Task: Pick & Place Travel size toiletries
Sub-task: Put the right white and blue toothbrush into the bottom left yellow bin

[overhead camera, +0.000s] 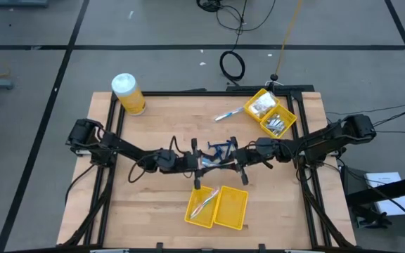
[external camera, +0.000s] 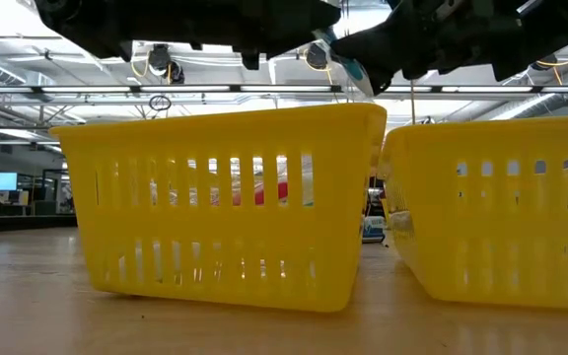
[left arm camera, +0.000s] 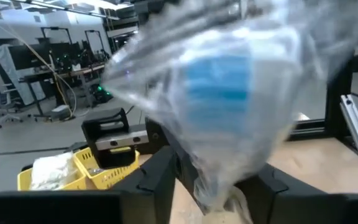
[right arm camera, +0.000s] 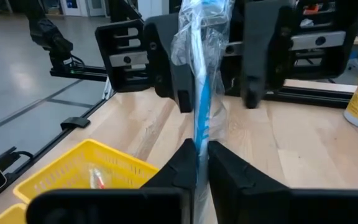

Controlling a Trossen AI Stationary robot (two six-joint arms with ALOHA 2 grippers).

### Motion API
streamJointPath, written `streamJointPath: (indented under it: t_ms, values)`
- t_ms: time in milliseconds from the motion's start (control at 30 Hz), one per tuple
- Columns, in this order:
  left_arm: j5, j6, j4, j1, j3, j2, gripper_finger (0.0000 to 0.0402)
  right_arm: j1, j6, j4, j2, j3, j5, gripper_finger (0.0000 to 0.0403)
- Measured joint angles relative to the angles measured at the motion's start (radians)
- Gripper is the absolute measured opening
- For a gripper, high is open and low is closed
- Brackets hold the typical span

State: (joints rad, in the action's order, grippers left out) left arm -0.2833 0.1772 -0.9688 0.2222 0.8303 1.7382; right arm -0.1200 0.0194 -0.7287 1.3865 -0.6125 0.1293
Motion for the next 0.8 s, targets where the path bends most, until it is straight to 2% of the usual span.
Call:
streamJointPath:
  t_ms: [200,433,667,800]
  values:
    - [0.08,-0.016,0.003,0.002,0.0,-0.002,0.0017,0.0,0.01,-0.001,0.0,0.0,0.005,0.0022]
    - [0.056,-0.153,0.137,0.013,0.0,-0.08,0.001,0.0,-0.008,-0.003,-0.001,-0.002,-0.002,0.0042]
    - [0.059,-0.374,0.444,0.061,0.0,-0.271,0.0014,0.0,-0.009,0.02,-0.004,-0.002,-0.003,0.0124]
    - [0.168,-0.547,0.555,0.096,0.0,-0.318,0.0009,0.0,0.014,0.016,-0.004,-0.002,-0.002,0.0165]
